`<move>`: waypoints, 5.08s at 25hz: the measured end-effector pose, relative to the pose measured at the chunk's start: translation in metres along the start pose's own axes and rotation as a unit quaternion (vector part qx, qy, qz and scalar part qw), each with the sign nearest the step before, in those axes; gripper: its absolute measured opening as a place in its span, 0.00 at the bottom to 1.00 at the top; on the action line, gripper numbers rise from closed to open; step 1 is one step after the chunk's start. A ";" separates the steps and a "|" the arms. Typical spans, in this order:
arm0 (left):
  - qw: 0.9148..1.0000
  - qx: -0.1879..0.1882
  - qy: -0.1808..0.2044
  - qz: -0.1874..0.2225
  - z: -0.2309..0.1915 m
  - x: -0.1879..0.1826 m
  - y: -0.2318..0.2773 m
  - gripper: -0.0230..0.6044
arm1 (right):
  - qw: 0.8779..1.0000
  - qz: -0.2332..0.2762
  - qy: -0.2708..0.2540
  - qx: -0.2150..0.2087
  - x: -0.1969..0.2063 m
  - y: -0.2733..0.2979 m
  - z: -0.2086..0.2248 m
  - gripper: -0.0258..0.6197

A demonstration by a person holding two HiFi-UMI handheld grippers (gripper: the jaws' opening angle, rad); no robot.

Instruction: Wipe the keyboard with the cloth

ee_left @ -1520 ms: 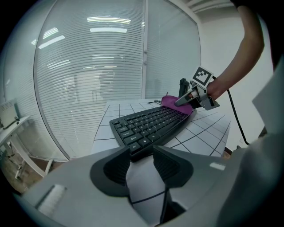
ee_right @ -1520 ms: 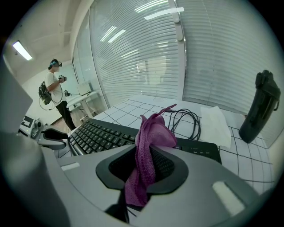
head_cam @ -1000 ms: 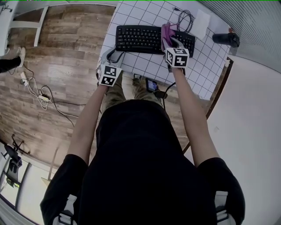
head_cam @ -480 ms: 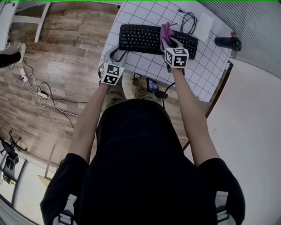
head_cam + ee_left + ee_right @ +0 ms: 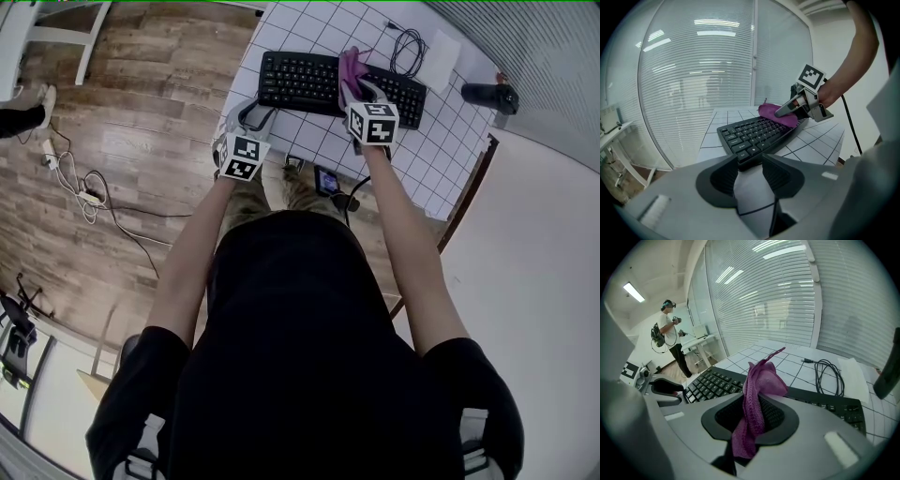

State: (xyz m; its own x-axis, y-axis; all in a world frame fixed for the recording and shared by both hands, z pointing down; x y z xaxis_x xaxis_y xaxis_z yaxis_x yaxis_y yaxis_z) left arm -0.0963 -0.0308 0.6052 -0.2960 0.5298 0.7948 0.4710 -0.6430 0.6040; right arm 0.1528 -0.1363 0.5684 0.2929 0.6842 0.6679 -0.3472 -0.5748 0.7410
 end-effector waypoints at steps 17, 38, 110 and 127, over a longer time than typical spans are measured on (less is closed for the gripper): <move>1.000 -0.003 0.006 0.002 0.000 0.001 -0.001 0.29 | 1.000 0.000 -0.012 -0.020 -0.006 0.008 -0.020 0.20; 1.000 -0.002 0.009 0.004 0.001 0.001 -0.001 0.29 | 0.999 0.000 -0.020 -0.044 -0.016 0.023 -0.056 0.20; 1.000 0.017 0.016 0.008 -0.002 0.001 -0.004 0.29 | 0.959 0.156 0.031 -0.234 -0.090 -0.004 -0.126 0.20; 0.999 -0.010 0.030 0.004 0.001 0.000 -0.004 0.27 | 0.989 0.104 0.040 0.097 0.102 -0.154 0.178 0.19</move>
State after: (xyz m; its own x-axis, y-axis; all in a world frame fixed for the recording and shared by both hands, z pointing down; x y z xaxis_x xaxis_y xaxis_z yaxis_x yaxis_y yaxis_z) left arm -0.0970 -0.0274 0.6024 -0.3413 0.4905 0.8018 0.4566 -0.6591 0.5976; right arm 0.3944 -0.0581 0.5347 0.1592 0.5705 0.8057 -0.2129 -0.7771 0.5923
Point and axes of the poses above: the fingertips, and each gripper's own axes: y forward along the fingers, z to its right, x out of its underside, the point moved 9 cm from there along -y, backward along the fingers, and after that the axes turned 3 degrees about x, right-handed, at the moved point
